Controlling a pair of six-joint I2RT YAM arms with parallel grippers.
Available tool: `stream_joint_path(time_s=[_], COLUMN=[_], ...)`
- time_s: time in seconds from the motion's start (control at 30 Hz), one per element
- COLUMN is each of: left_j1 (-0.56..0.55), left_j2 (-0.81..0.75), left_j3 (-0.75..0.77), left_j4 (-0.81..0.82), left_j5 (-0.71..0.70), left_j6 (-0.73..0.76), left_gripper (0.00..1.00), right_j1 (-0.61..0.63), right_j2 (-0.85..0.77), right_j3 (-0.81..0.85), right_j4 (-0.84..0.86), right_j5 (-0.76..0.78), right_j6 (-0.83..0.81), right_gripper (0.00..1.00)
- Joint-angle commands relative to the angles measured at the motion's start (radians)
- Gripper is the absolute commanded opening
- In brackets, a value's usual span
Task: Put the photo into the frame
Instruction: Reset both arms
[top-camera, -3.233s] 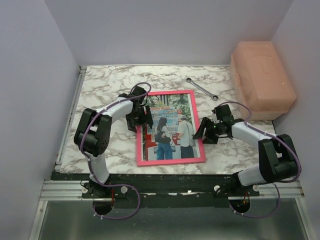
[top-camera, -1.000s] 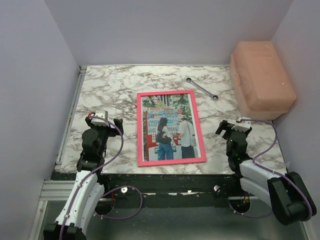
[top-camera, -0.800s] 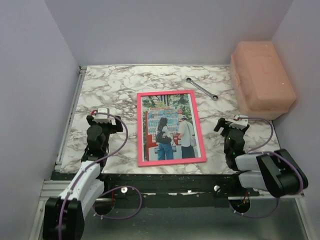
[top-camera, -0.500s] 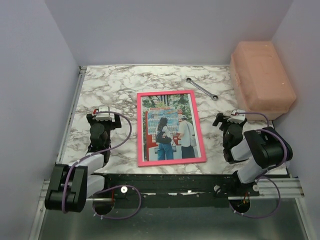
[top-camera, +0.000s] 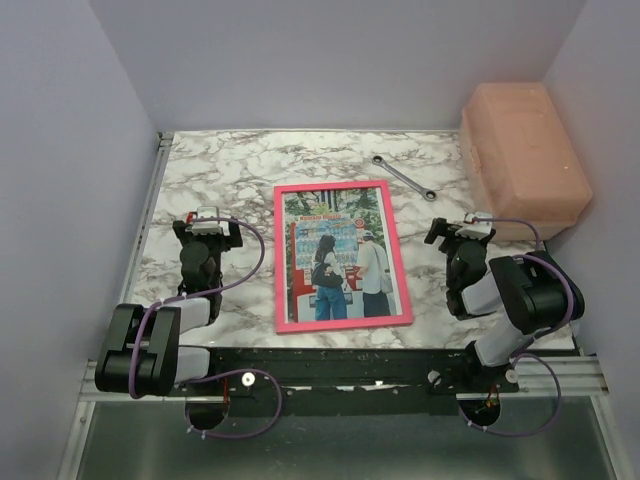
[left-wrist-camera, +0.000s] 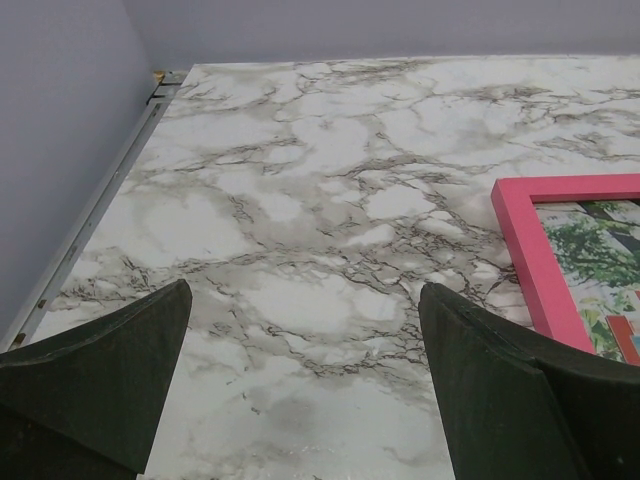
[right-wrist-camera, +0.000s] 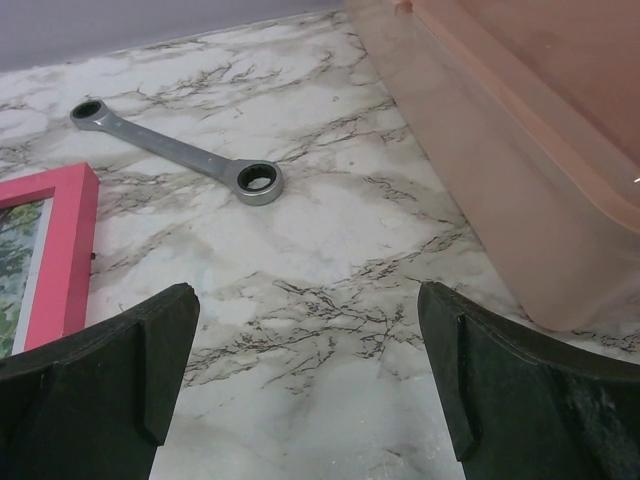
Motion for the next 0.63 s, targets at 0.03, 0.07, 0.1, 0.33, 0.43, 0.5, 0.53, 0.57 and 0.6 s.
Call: stream_joint_path(time_s=[0.03, 0.07, 0.1, 0.33, 0.43, 0.5, 0.53, 0.57, 0.6], left_j1=[0.006, 0.007, 0.007, 0.007, 0.007, 0.007, 0.009, 0.015, 0.016], left_j2=[0.001, 0.002, 0.001, 0.002, 0.003, 0.004, 0.003, 0.001, -0.001], left_j3=[0.013, 0.014, 0.013, 0.012, 0.015, 0.019, 0.024, 0.025, 0.021], left_j4=[0.04, 0.044, 0.043, 0.042, 0.04, 0.032, 0.021, 0.016, 0.021], left_j5=[0.017, 0.018, 0.017, 0.017, 0.018, 0.022, 0.031, 0.043, 0.041], left_j6=[0.005, 0.005, 0.005, 0.004, 0.005, 0.005, 0.004, 0.004, 0.005], left_gripper=[0.98, 0.98, 0.98, 0.98, 0.98, 0.98, 0.98, 0.99, 0.98], right_j1=[-0.008, -0.008, -0.007, -0.008, -0.008, -0.008, -0.008, -0.008, -0.009], right_j2=[0.008, 0.008, 0.008, 0.008, 0.008, 0.01, 0.01, 0.01, 0.01], right_j3=[0.007, 0.007, 0.007, 0.007, 0.007, 0.007, 0.007, 0.007, 0.007], right_j4=[0.019, 0.019, 0.019, 0.018, 0.018, 0.021, 0.021, 0.024, 0.024], right_j5=[-0.008, -0.007, -0.007, -0.008, -0.007, -0.008, -0.008, -0.009, -0.008], right_j6=[0.004, 0.003, 0.004, 0.005, 0.003, 0.003, 0.003, 0.002, 0.002], right_gripper=[1.0, 1.0, 1.0, 1.0, 1.0, 1.0, 1.0, 1.0, 1.0])
